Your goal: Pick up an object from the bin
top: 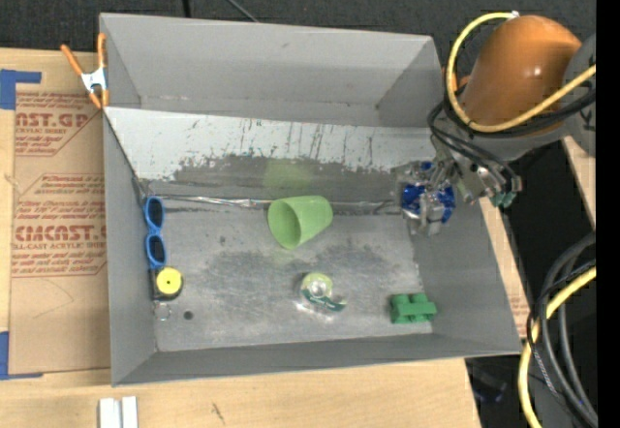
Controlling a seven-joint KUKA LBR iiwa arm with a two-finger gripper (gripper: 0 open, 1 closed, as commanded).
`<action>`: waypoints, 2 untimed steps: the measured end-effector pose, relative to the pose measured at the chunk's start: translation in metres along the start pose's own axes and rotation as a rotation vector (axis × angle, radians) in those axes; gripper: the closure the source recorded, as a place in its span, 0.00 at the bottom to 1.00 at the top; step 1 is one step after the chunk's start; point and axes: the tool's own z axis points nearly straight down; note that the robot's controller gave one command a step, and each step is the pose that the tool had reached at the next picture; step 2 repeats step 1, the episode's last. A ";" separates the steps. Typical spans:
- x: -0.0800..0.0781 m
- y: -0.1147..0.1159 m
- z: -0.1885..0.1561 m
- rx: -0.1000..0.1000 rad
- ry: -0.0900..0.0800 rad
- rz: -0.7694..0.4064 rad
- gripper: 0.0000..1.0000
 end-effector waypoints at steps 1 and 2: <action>0.008 -0.003 -0.106 0.002 -0.001 -0.029 1.00; 0.008 -0.003 -0.106 0.002 -0.001 -0.029 1.00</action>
Offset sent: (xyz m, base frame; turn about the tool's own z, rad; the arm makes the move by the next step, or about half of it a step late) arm -0.0105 -0.0051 0.1005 -0.0293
